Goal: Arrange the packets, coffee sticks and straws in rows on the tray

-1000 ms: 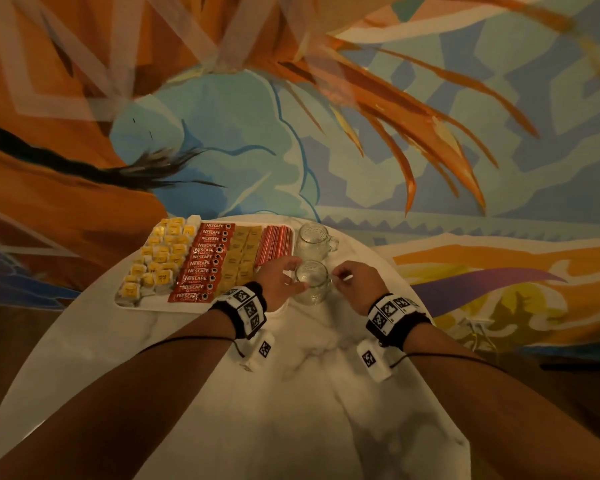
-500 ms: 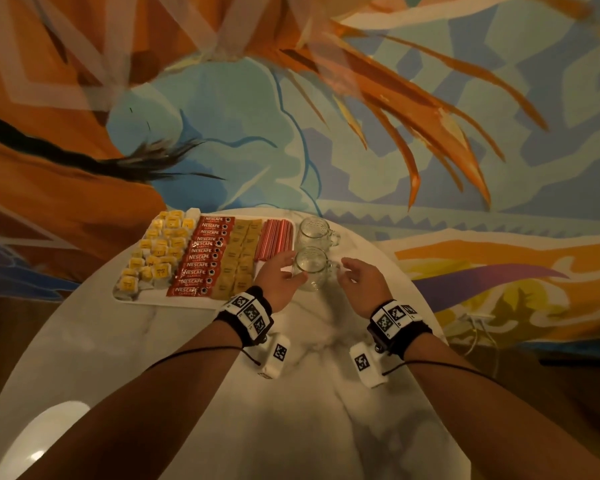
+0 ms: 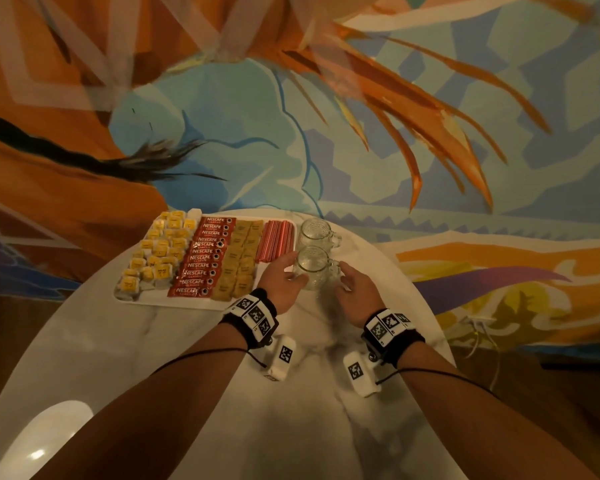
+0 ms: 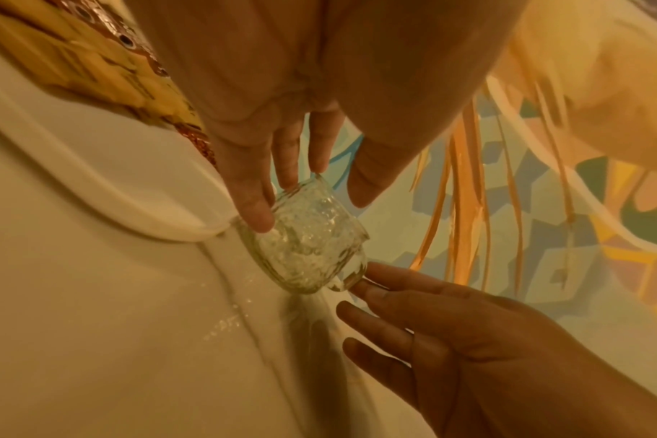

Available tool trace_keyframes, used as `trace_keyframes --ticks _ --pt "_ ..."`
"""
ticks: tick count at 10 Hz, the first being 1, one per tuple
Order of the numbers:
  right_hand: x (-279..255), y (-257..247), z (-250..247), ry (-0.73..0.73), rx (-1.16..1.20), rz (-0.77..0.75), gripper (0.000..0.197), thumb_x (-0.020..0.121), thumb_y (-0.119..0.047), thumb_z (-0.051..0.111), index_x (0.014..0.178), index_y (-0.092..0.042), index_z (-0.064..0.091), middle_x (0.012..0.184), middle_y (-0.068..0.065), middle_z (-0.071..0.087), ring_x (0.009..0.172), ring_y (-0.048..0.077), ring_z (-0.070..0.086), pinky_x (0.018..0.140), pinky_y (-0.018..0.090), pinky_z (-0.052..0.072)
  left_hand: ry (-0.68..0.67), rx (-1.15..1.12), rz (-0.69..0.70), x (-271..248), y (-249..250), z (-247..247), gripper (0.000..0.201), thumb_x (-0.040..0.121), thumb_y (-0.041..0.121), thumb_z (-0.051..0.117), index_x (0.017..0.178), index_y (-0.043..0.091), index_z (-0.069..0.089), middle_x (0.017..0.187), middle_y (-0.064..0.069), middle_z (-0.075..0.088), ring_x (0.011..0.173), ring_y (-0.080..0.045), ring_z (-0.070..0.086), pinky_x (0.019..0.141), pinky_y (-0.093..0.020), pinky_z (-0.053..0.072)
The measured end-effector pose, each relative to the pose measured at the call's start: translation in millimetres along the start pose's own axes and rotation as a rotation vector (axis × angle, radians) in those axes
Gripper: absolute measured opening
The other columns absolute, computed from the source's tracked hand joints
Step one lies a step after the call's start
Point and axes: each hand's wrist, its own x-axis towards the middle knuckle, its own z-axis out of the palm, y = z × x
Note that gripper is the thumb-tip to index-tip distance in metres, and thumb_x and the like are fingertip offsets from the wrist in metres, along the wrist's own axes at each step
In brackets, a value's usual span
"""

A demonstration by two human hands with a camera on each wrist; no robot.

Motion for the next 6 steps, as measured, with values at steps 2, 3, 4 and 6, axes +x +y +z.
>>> trace_keyframes --ticks 2,3,4,6 --pt "1.0 0.5 1.3 0.001 0.017 0.024 0.057 0.091 -0.006 0.053 0.147 -0.012 0.043 0.142 0.012 0.056 0.128 0.032 0.055 0.108 0.046 0.044 -0.007 -0.005 0.005 3.6 -0.1 -0.7 0.049 0.091 0.009 0.066 0.135 0.026 0.054 0.127 0.008 0.057 0.115 -0.025 0.061 0.096 -0.042 0.052" --pt "1.1 -1.0 0.2 0.005 0.032 0.007 0.053 0.090 -0.003 0.052 0.143 -0.011 0.048 0.138 0.012 0.058 0.125 0.035 0.057 0.105 0.048 0.046 -0.003 -0.007 0.010 3.9 -1.7 -0.8 0.047 0.091 0.007 0.065 0.132 0.027 0.055 0.124 0.009 0.058 0.115 -0.023 0.060 0.099 -0.042 0.051" --pt "1.5 -3.7 -1.7 0.009 0.036 0.008 0.051 0.090 -0.003 0.054 0.141 -0.009 0.050 0.138 0.013 0.059 0.124 0.035 0.057 0.105 0.049 0.046 0.000 -0.020 0.011 3.6 0.8 -1.2 0.046 0.091 0.006 0.065 0.130 0.027 0.055 0.119 0.013 0.058 0.113 -0.022 0.061 0.097 -0.041 0.052" --pt "10.1 -3.9 -6.1 0.065 0.109 0.033 0.048 0.091 -0.015 0.063 0.138 -0.020 0.053 0.138 0.004 0.058 0.122 0.022 0.058 0.103 0.040 0.049 -0.007 0.034 -0.003 10.7 -4.1 -9.6 0.044 0.089 0.015 0.070 0.130 0.022 0.058 0.132 0.001 0.060 0.112 -0.024 0.063 0.092 -0.043 0.055"
